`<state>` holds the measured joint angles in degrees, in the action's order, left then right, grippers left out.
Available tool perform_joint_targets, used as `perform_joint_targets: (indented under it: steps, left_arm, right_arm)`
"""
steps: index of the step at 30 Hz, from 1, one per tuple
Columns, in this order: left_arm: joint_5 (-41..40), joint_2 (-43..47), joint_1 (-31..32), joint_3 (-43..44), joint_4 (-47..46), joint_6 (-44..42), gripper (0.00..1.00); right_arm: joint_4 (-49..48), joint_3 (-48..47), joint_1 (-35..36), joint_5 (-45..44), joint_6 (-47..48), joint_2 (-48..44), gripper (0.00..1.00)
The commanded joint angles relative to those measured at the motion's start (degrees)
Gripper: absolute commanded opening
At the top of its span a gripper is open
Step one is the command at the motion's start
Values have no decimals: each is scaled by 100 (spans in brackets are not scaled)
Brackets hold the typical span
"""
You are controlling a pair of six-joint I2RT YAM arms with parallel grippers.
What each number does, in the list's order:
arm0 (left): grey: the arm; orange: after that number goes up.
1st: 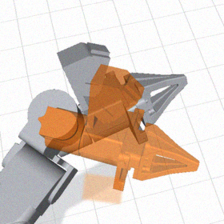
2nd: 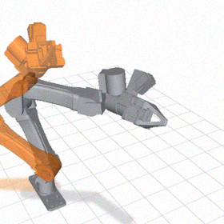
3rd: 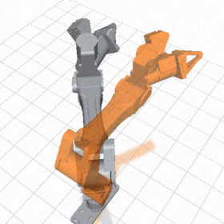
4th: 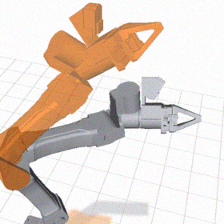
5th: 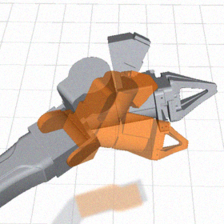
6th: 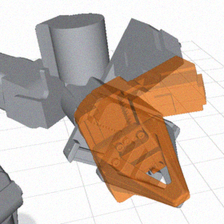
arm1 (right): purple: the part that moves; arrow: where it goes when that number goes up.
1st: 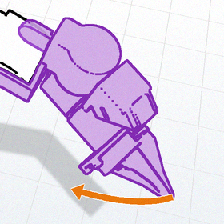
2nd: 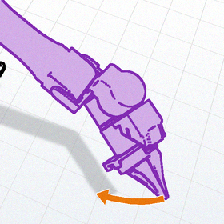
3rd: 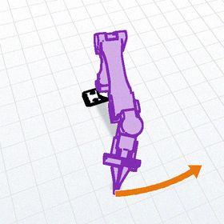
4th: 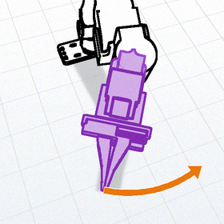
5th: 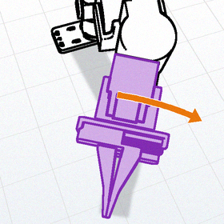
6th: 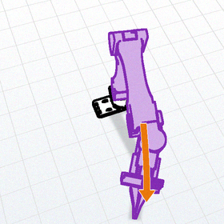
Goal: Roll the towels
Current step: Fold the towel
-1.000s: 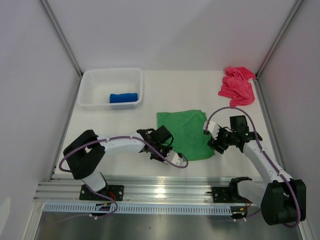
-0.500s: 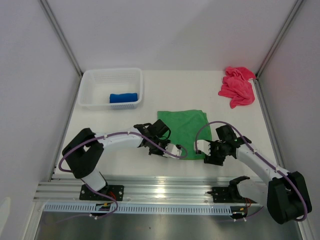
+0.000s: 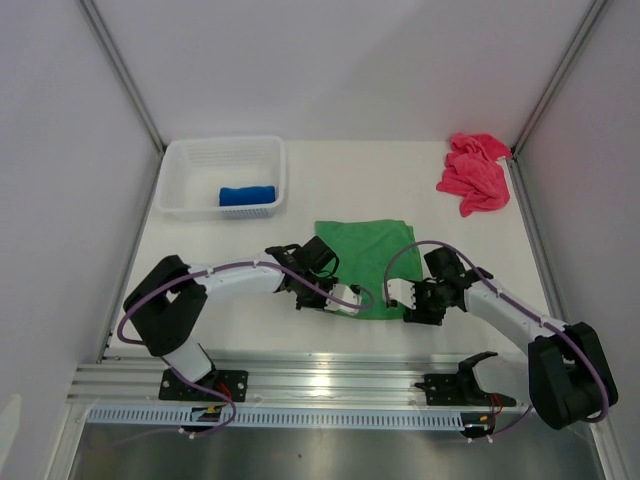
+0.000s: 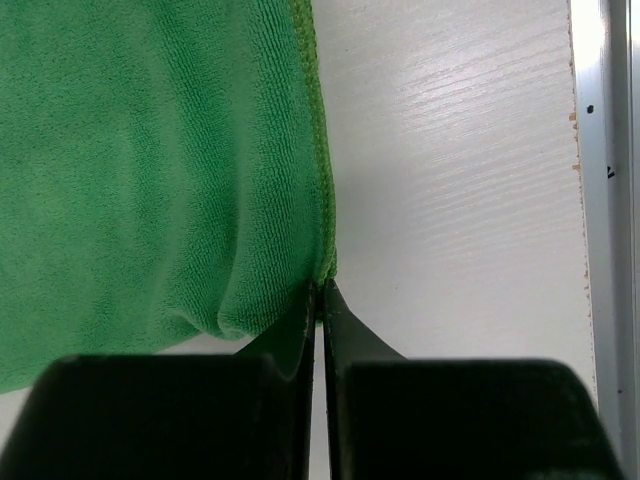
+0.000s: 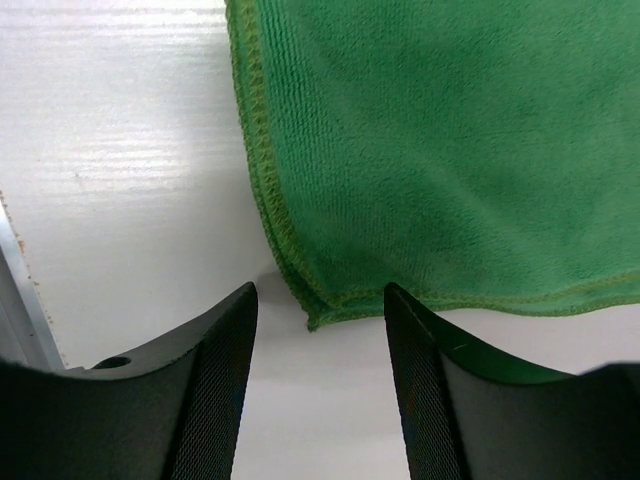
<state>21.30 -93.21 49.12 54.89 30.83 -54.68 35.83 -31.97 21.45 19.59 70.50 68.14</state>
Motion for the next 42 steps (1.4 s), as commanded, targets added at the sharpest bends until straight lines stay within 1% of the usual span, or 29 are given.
perform_joint_targets:
  steps: [1,3,5,6,7,9,10,12,13,15,16,22,27,31,34,36,39,40,42]
  left_arm:
    - [252,119,-61,215,37,141,1]
    - [252,119,-61,223,37,168,1]
    - [261,119,-61,215,72,185,1]
    - [261,127,-61,241,72,194,1]
    - [252,119,-61,241,81,203,1]
    - [234,119,-61,250,107,212,1]
    - [226,127,-61,267,125,220,1]
    - [226,136,-61,276,204,238,1]
    - [217,145,-61,302,239,264,1]
    - [208,154,-78,364,388,291,1]
    - [225,171,-87,390,441,334,1]
    - [357,242,-114,627,1073,501,1]
    - [656,444,-114,698,1610,660,1]
    - [919,602,-114,847,2198,826,1]
    - [1052,672,-122,970,2418,915,1]
    - [1200,664,-210,1084,2542,1002,0]
    - [1394,419,-570,1392,2516,1405,1]
    - [1394,322,-658,1662,2516,1477,1]
    - [1333,146,-860,1822,2428,1669,1]
  right_arm:
    - [-243,-47,78,36,43,147,57]
    - [-357,-20,166,9,-27,191,56]
    - [-419,-3,210,27,-80,208,54]
    - [-428,6,219,44,-80,226,51]
    - [-419,6,236,44,-98,252,42]
    - [-306,-3,254,45,-72,253,33]
    - [-279,6,263,36,-63,209,24]
    - [-174,6,272,53,-63,139,17]
    - [-138,-20,280,71,-89,69,10]
    - [98,-46,281,114,-89,-2,4]
    - [177,-64,289,150,-98,-98,0]
    - [915,-275,368,484,-335,-397,0]
    - [1794,-512,474,861,-510,-740,0]
    - [2557,-784,667,1151,-756,-890,0]
    - [2963,-1047,711,1292,-985,-882,0]
    - [3069,-1171,720,1319,-1038,-716,0]
    - [2824,-1461,702,1161,-1424,-417,0]
    - [2702,-1601,668,1143,-1468,-320,0]
    - [2561,-1690,571,1082,-1521,-135,0]
